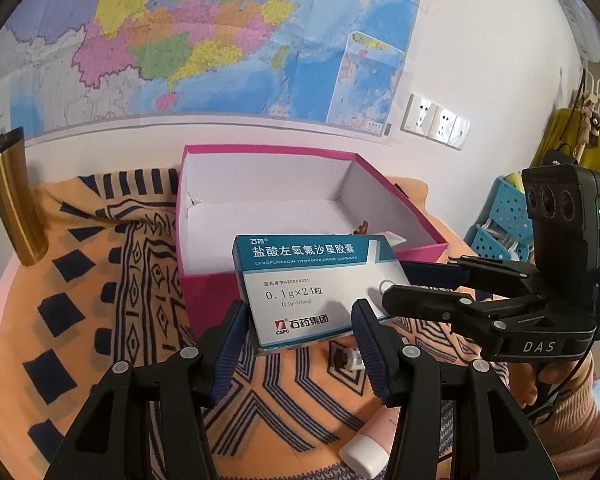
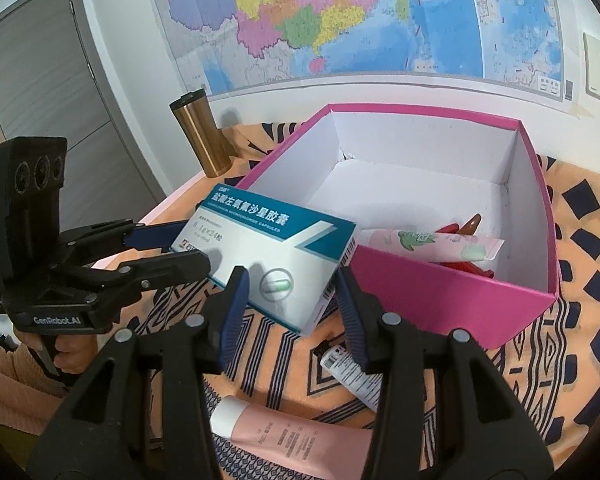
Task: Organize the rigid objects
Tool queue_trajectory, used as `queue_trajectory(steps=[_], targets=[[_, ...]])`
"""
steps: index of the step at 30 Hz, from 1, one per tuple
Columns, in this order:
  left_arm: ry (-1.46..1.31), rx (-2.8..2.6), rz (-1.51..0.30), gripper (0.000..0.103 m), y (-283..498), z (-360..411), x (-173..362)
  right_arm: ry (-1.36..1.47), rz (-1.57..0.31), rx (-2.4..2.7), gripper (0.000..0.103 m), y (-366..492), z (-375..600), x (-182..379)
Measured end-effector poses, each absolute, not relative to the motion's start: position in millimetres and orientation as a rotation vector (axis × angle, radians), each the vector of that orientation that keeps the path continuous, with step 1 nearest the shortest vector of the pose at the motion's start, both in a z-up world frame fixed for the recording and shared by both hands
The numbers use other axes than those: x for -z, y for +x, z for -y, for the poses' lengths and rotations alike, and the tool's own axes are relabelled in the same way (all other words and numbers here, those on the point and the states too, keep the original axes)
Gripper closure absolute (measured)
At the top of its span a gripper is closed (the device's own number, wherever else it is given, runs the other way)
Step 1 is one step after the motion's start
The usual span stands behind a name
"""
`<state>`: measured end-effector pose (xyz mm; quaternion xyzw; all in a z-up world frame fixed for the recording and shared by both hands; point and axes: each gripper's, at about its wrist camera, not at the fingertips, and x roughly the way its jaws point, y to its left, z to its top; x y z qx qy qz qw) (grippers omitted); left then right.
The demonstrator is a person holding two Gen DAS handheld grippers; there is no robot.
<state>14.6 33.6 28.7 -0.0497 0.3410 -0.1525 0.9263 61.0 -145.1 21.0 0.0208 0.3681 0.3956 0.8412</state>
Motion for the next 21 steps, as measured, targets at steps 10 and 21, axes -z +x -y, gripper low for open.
queue_trajectory(steps=[10,21], targets=[[-0.092,0.305,-0.68,0.049,24.0,-33.4,-37.8,0.042,-0.754,-0.833,0.055,67.8,146.5,-28.9],[-0.069,0.286,-0.663,0.049,40.0,-32.9,-46.3,0.053,-0.728,-0.831,0.055,81.9,145.4,-37.9]])
